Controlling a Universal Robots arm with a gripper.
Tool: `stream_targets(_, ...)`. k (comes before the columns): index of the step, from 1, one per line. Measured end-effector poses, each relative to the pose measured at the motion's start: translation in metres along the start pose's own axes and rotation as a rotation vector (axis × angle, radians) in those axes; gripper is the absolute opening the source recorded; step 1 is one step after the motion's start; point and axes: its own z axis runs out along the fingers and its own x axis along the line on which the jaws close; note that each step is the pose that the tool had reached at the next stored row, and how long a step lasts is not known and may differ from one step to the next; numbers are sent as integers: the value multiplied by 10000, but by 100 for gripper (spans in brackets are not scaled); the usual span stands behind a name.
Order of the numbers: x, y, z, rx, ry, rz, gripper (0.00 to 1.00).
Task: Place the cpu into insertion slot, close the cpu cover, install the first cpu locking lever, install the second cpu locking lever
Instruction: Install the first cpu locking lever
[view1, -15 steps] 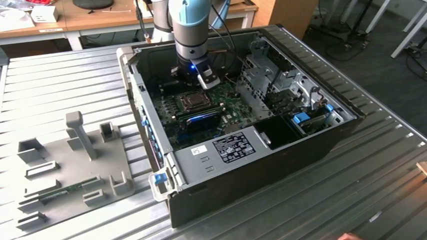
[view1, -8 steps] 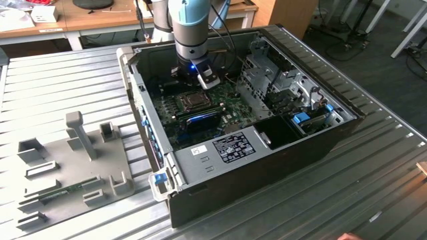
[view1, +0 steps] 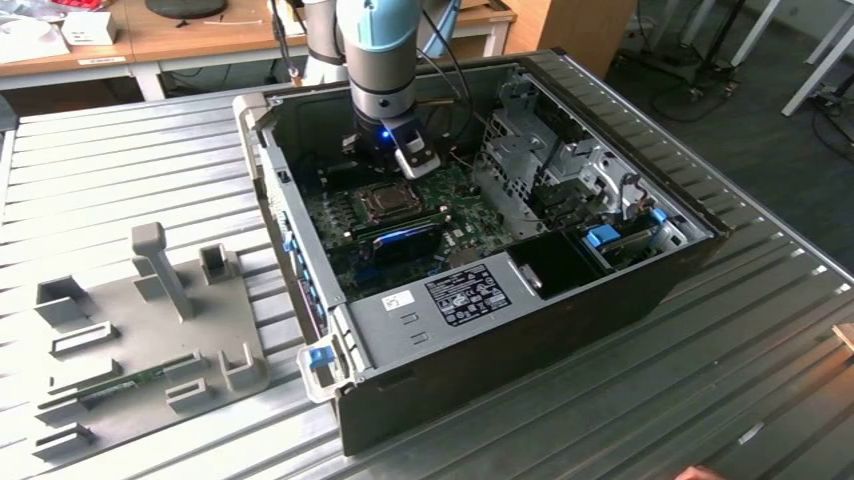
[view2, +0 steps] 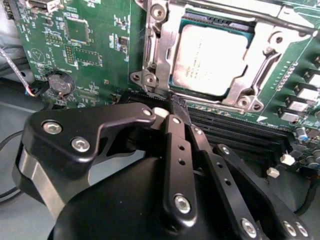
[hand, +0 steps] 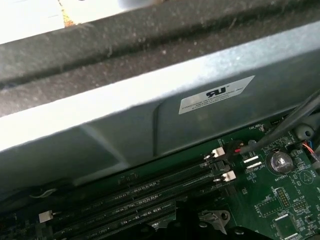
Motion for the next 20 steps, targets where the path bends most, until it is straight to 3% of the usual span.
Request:
stream_targets(7, 13, 33, 10, 2, -4, 15, 10)
stream_targets(20, 15, 35, 12, 16, -18, 48, 10)
